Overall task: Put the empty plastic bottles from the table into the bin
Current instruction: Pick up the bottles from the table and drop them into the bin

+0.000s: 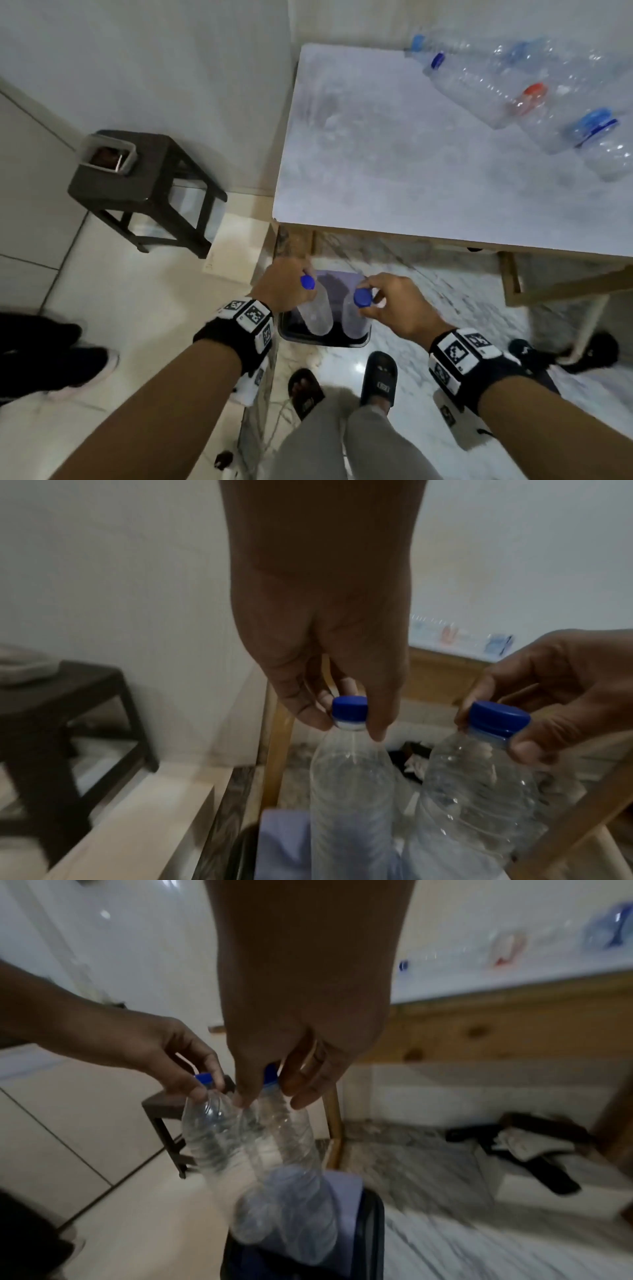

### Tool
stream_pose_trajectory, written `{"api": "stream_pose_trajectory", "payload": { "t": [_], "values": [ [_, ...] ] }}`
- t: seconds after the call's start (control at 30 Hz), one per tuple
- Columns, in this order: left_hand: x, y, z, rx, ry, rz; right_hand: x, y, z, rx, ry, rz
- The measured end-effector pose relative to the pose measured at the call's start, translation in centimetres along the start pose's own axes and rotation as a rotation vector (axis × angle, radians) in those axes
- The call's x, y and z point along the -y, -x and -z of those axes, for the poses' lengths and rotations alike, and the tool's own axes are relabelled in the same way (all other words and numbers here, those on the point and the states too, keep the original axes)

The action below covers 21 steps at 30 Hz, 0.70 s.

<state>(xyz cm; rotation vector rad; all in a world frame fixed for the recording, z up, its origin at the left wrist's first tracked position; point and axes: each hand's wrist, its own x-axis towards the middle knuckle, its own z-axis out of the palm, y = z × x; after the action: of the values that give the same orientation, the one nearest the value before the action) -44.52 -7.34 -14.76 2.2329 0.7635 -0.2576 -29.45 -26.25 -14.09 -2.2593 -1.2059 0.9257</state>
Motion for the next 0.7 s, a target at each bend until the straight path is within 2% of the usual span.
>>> {"api": "stream_pose_trajectory", "payload": {
  "t": [0.17,0.27,0.37,0.53,0.63,0.7],
  "values": [
    [6.6,-2.1,-8.3,-0.035,0.107,0.059,-5.8,-1.3,-7.3,-0.054,-0.092,-0.088],
    [9.3,-3.2,-12.2,-0.038,0.092,0.154,-8.0,-2.2,-10.1,-0.042,-0.101,-0.105],
    [11.4,-4.5,-15.1,-0.099,0.147,0.166,-9.4,-3.2,-12.2,-0.055,-0.109,-0.101],
    [13.7,-4.4,-18.8,-0.06,-0.182,0.274,-9.8,-4.2,-13.8,-0.04,-0.08,-0.155],
    [14.2,-4.1,-20.2,0.028,-0.219,0.353,-9.7,-4.7,-13.9,0.001,-0.045,-0.18],
    [14.6,-4.2,-20.7,0.151,-0.182,0.36,-9.9,-5.4,-14.3,0.05,-0.034,-0.218]
  ]
}}
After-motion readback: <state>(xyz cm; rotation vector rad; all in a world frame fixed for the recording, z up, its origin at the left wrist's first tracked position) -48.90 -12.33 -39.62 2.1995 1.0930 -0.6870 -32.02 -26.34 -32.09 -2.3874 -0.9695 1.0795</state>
